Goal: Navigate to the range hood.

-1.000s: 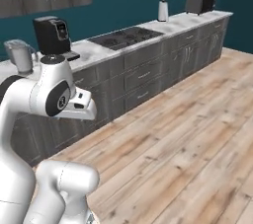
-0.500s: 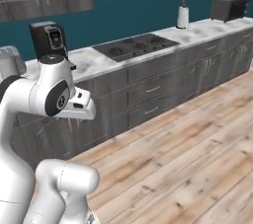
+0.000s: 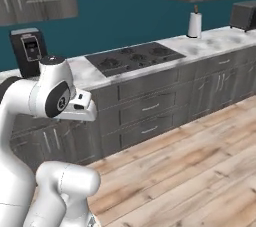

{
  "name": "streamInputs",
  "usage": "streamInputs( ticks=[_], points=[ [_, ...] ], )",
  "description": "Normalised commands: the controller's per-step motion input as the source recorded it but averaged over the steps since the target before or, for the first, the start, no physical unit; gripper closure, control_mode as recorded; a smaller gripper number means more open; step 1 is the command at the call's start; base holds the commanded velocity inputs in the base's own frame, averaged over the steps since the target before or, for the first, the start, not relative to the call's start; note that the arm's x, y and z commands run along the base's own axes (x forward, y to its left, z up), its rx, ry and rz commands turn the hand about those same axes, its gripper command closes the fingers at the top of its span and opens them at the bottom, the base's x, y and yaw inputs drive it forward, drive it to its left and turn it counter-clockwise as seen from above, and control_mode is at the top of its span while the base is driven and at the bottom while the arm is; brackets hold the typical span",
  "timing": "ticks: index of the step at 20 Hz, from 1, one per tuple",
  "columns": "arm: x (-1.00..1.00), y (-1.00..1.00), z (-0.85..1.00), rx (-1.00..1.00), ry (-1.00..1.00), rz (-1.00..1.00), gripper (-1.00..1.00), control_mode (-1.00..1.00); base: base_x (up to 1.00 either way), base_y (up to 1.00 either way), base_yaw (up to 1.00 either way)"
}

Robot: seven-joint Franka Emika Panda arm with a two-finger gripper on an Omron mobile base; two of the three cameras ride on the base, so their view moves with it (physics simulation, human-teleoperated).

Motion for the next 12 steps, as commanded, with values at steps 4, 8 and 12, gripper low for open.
streamInputs(
  ticks=[4,8,12],
  points=[
    [0.0,0.0,0.0,0.0,0.0,0.0,-1.0,1.0,1.0,-0.58,0.28],
    [0.0,0.0,0.0,0.0,0.0,0.0,-1.0,1.0,1.0,-0.62,0.3],
    [0.0,0.0,0.0,0.0,0.0,0.0,-1.0,1.0,1.0,-0.63,0.32]
  ],
)
